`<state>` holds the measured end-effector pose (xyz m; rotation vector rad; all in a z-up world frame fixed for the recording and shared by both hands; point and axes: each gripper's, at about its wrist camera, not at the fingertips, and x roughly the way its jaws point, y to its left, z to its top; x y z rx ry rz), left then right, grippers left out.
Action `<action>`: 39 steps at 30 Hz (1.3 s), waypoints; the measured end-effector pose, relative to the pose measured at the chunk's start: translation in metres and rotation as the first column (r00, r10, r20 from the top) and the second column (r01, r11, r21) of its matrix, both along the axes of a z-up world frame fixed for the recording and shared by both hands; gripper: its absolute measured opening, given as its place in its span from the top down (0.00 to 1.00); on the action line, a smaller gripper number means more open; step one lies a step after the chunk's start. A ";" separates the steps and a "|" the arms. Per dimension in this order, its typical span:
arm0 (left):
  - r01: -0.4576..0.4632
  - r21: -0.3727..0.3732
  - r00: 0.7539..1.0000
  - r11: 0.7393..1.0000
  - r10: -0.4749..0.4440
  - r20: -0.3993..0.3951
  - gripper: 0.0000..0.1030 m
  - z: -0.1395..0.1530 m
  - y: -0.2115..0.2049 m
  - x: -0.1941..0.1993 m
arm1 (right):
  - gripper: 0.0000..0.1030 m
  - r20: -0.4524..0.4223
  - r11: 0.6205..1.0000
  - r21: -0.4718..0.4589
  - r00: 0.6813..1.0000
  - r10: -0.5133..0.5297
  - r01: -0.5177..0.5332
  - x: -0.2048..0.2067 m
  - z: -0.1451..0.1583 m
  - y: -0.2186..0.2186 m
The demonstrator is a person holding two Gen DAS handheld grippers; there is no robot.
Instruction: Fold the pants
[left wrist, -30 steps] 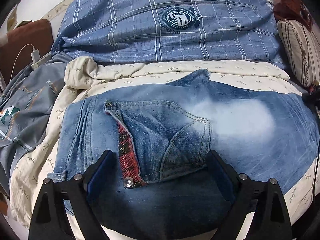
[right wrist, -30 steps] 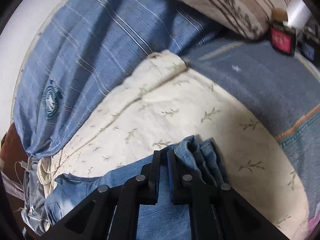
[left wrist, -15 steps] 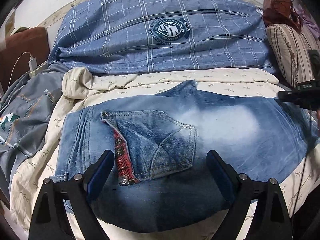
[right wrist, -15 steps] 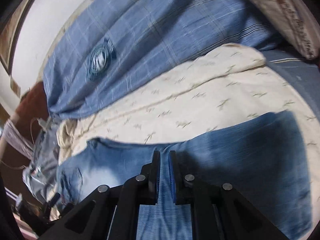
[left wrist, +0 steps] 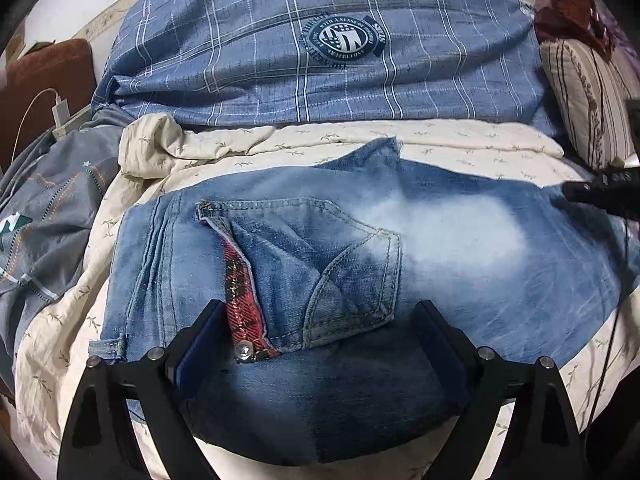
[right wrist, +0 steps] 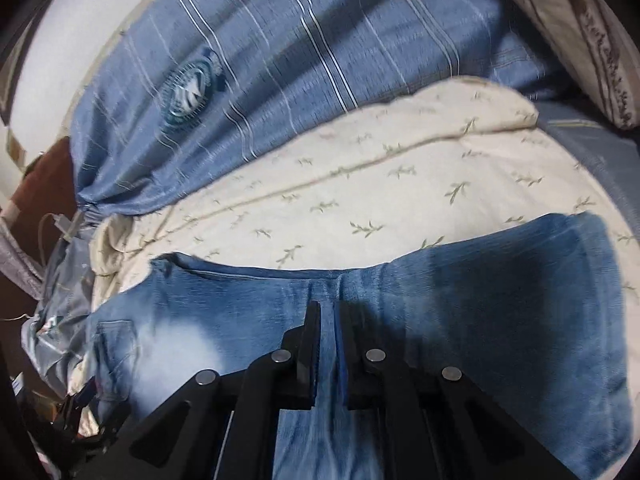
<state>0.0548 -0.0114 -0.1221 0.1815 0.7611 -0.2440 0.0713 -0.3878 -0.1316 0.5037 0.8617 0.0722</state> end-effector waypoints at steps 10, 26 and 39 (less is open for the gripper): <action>-0.005 -0.006 1.000 1.000 0.005 0.015 0.09 0.003 -0.002 -0.002 | 0.92 -0.041 0.998 0.060 0.999 0.003 0.000 -0.058 -0.001 -0.007; 0.001 0.004 0.996 1.000 -0.001 0.089 0.09 0.010 -0.002 -0.019 | 0.91 0.041 0.979 0.182 0.994 -0.102 0.093 -0.122 0.005 -0.039; 0.165 0.052 0.986 0.985 -0.165 -0.002 0.09 0.018 -0.075 -0.053 | 0.37 0.049 0.852 0.462 0.952 -0.301 0.246 -0.173 -0.008 -0.109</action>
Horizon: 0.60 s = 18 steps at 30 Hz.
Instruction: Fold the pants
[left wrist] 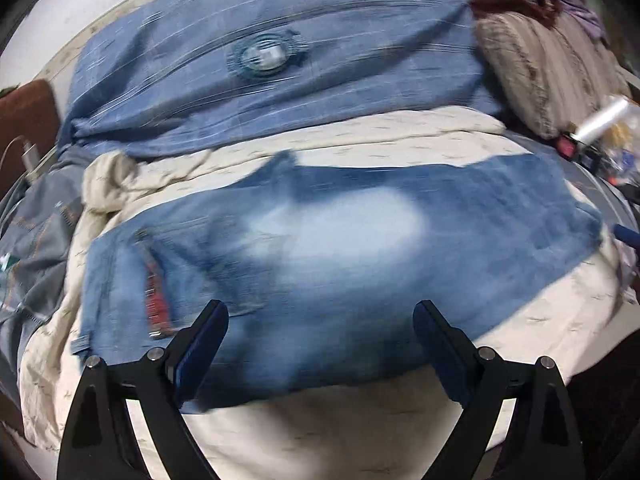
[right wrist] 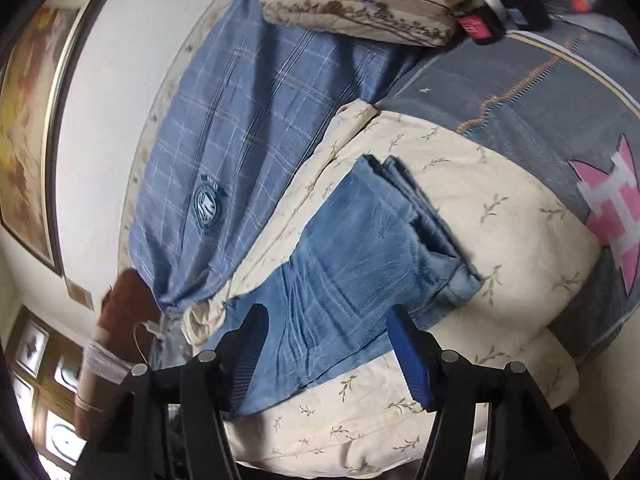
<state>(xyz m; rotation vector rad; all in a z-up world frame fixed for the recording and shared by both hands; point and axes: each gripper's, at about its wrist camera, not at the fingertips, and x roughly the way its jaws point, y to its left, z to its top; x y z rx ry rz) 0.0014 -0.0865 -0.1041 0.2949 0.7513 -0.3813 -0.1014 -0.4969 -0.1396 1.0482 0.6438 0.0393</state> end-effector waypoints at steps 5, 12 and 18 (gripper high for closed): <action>0.052 0.000 0.998 0.999 -0.052 -0.032 0.09 0.007 -0.037 -0.009 | 0.37 -0.041 0.997 0.078 0.999 -0.022 0.025 0.002 -0.016 -0.007; 0.056 0.009 0.998 0.998 -0.056 -0.034 0.09 0.015 -0.068 -0.006 | 0.37 -0.045 0.993 0.115 0.999 -0.017 0.022 0.000 -0.023 -0.012; 0.063 0.008 0.998 0.998 -0.063 -0.017 0.09 0.022 -0.079 -0.007 | 0.37 -0.062 0.991 0.134 0.998 -0.015 0.023 0.000 -0.028 -0.014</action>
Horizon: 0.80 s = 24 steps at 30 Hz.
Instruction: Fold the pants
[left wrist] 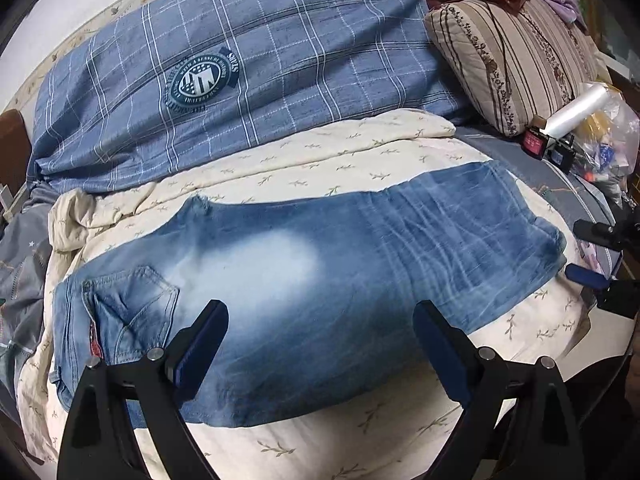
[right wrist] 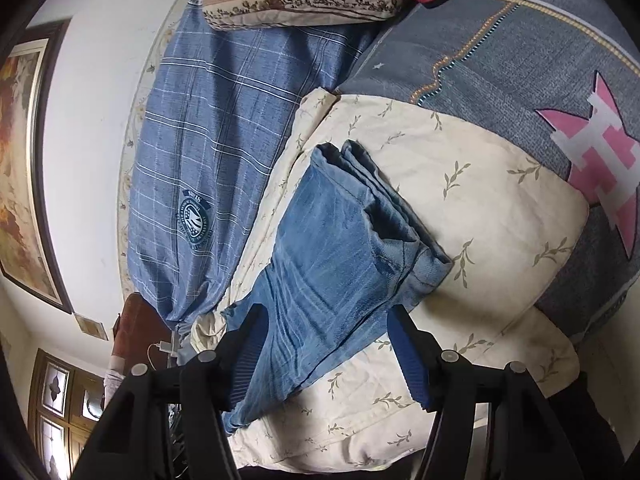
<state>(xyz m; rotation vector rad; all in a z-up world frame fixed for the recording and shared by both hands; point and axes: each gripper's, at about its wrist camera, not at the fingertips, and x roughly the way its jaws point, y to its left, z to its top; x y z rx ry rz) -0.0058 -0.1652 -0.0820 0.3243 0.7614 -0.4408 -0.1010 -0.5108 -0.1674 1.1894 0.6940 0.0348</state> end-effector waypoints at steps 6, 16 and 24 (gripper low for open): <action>0.003 -0.001 1.000 1.000 -0.003 0.014 0.09 0.005 -0.007 0.001 | 0.37 -0.007 1.000 0.010 1.000 0.000 0.000 0.001 -0.002 -0.002; 0.015 -0.004 1.000 1.000 -0.015 0.021 0.09 0.007 -0.014 0.003 | 0.37 -0.009 1.000 0.020 1.000 0.002 -0.002 0.001 -0.004 -0.002; 0.026 0.008 0.999 1.000 -0.026 0.019 0.09 0.005 -0.024 0.009 | 0.37 -0.017 0.999 0.028 1.000 0.015 -0.015 0.005 -0.006 0.000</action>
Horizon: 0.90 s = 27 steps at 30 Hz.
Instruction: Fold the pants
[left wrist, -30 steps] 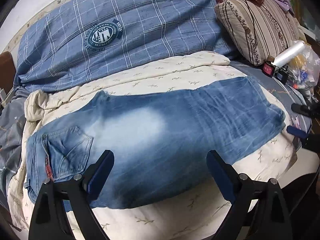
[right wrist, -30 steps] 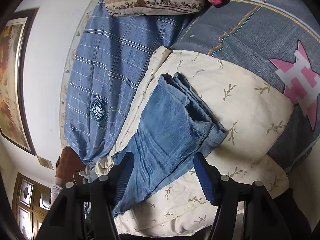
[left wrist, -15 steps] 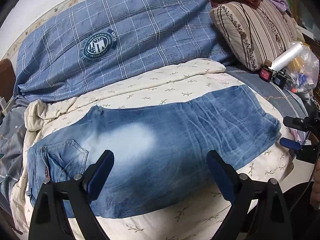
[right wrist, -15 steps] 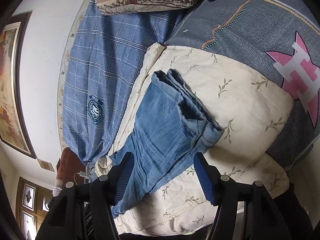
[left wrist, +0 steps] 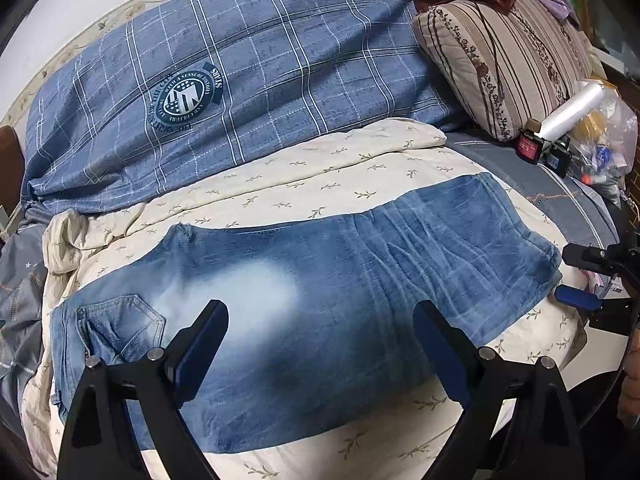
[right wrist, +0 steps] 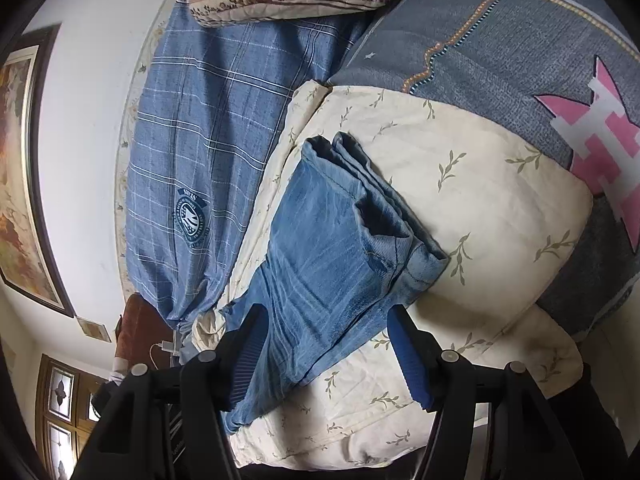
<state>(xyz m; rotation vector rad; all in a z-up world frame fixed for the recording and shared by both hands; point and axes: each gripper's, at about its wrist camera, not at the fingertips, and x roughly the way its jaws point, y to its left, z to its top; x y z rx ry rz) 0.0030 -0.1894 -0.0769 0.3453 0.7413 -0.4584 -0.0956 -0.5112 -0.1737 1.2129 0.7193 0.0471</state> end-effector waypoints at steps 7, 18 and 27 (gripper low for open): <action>-0.012 0.026 0.997 1.000 0.014 -0.078 0.09 -0.015 -0.006 0.018 | 0.37 -0.013 1.000 0.000 1.000 -0.008 0.008 0.004 -0.003 0.000; -0.116 0.076 0.982 0.990 0.126 -0.139 0.09 -0.036 0.022 0.045 | 0.37 0.009 0.976 -0.180 0.993 -0.120 0.120 -0.003 0.021 -0.006; -0.233 0.076 0.955 0.970 0.243 -0.171 0.09 -0.050 0.067 0.060 | 0.37 0.084 0.983 -0.146 0.992 -0.099 0.111 0.016 0.029 -0.004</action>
